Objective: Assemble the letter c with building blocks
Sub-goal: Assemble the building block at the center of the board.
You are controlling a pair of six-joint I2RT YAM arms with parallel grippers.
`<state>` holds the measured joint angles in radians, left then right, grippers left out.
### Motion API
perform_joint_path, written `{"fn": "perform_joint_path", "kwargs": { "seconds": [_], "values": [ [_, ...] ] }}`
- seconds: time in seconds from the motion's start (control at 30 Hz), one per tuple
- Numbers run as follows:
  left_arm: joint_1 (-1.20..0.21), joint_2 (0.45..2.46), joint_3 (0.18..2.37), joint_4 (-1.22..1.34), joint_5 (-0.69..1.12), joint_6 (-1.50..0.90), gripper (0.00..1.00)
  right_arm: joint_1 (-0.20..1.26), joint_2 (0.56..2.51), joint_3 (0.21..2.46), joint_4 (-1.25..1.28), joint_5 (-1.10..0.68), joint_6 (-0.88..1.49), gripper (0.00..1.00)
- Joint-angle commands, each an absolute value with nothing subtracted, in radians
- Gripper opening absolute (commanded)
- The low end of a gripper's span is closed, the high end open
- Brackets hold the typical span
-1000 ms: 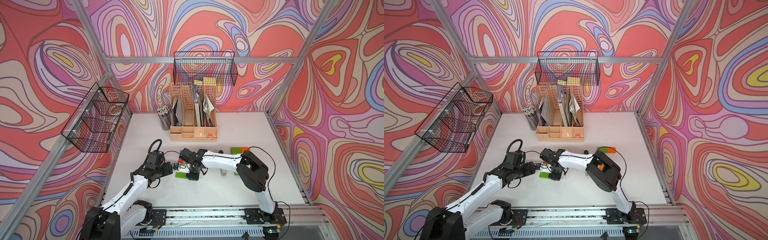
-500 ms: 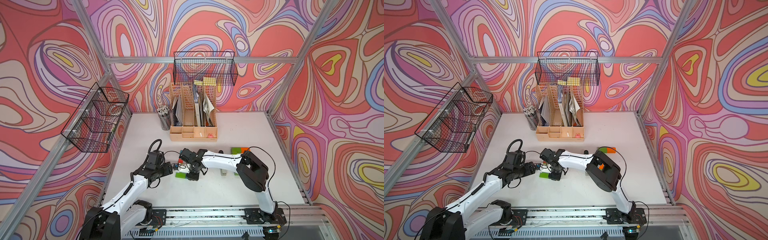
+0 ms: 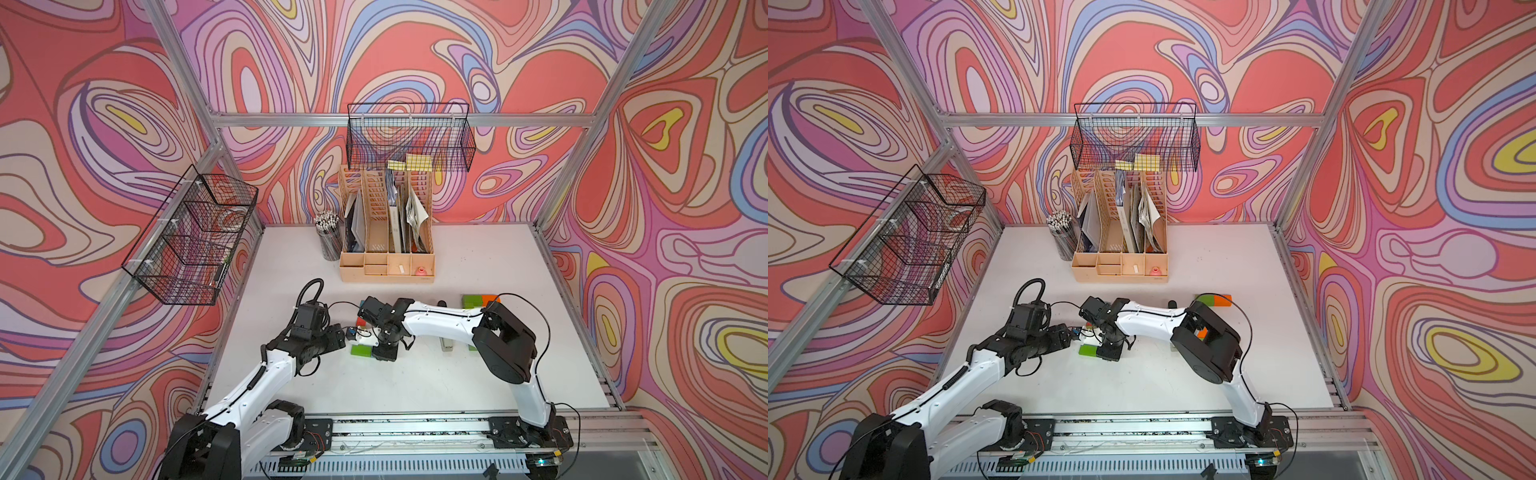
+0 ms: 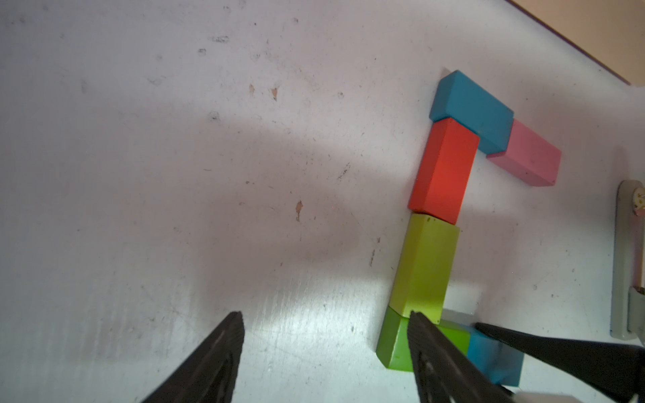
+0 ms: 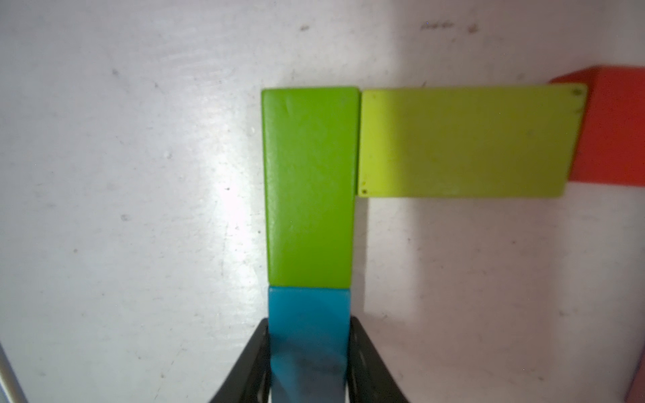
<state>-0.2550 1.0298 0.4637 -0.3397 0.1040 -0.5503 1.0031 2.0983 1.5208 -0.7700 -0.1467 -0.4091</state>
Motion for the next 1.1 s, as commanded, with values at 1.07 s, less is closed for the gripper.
{"fn": "perform_joint_path", "kwargs": {
  "seconds": [1.07],
  "values": [
    [-0.249,0.985,0.473,-0.233,0.029,-0.502,0.78,0.763,1.594,1.116,-0.203,-0.299,-0.133,0.7]
  ]
}}
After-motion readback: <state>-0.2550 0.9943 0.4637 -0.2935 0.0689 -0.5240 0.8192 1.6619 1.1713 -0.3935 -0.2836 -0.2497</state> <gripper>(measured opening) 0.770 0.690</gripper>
